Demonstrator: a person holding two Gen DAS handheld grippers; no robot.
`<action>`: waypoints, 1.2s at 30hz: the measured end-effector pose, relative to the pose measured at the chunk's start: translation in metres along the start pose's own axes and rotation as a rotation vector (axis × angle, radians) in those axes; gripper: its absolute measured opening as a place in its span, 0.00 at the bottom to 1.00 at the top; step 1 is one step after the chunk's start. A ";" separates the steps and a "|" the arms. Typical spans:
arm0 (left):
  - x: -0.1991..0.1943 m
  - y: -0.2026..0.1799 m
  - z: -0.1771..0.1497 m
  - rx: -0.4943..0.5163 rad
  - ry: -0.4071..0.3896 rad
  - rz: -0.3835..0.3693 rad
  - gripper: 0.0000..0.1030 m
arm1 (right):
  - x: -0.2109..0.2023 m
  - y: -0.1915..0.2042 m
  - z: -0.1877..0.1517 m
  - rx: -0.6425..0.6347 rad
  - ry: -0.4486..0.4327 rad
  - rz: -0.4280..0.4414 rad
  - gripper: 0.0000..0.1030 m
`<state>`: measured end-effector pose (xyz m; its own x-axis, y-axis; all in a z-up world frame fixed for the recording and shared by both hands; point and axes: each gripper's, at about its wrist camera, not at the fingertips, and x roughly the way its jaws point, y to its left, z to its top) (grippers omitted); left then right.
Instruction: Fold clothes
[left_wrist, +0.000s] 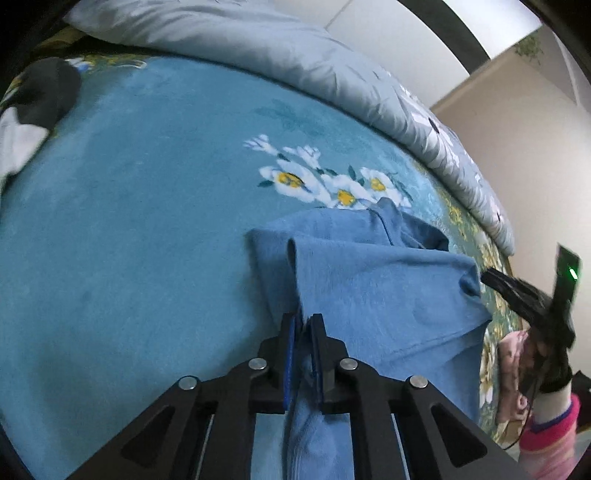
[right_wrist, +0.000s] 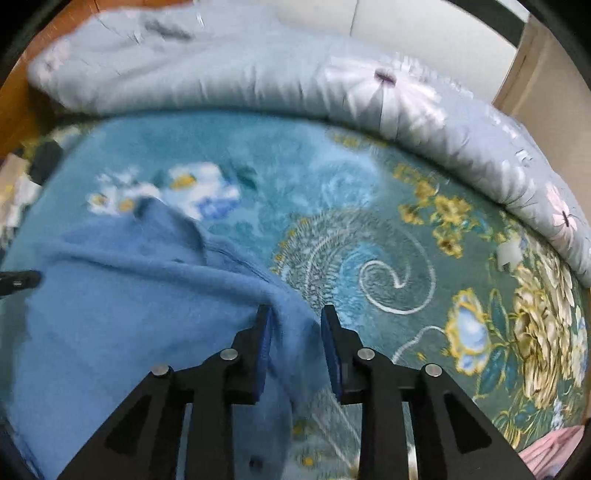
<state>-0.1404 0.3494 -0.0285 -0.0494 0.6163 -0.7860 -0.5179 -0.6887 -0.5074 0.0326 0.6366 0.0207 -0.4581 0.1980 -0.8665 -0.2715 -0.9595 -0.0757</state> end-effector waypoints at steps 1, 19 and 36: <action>-0.006 -0.003 -0.002 0.007 -0.022 0.008 0.10 | -0.012 0.003 -0.006 -0.022 -0.026 0.018 0.35; 0.012 -0.040 -0.021 0.084 -0.003 -0.009 0.33 | -0.032 0.059 -0.080 -0.450 -0.040 -0.142 0.04; -0.004 -0.064 -0.030 0.111 -0.035 0.027 0.38 | -0.030 -0.028 -0.055 0.059 -0.071 0.178 0.38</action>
<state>-0.0816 0.3795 -0.0038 -0.0931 0.6125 -0.7850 -0.6072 -0.6597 -0.4427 0.1010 0.6467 0.0218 -0.5614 0.0415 -0.8265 -0.2286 -0.9677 0.1067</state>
